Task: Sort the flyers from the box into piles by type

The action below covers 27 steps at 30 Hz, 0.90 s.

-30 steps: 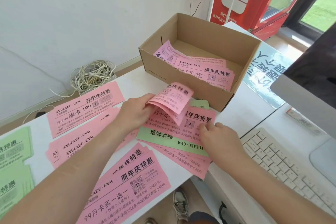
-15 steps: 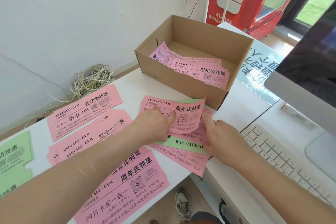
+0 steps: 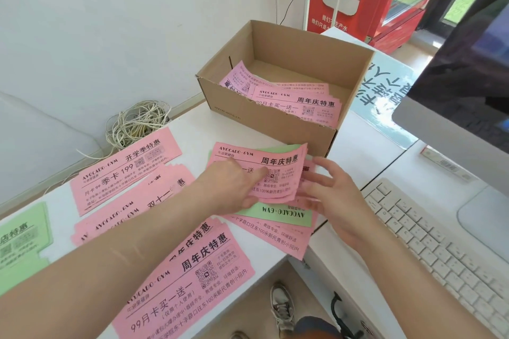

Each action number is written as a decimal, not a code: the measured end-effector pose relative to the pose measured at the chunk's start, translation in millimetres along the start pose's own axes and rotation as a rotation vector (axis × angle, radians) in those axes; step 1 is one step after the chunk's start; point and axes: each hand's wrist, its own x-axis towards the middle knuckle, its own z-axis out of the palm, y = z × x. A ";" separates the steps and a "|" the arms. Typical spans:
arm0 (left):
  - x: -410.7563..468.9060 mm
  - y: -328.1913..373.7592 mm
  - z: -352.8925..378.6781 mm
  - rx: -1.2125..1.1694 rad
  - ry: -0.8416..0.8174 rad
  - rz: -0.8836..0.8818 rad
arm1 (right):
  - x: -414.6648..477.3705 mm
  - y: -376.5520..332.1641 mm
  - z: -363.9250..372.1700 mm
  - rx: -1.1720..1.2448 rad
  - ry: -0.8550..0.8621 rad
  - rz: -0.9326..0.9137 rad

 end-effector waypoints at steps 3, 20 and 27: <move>3.0 -1.9 -9.0 -0.116 -0.157 -0.054 | -3.2 -0.2 14.2 -0.116 -0.185 -0.094; 10.2 12.4 -2.4 -1.174 0.106 -0.488 | 1.0 -4.6 12.6 -0.748 0.124 -0.268; 9.2 23.3 -0.3 -0.937 0.250 -0.518 | 23.2 -4.5 0.4 -0.622 0.202 -0.098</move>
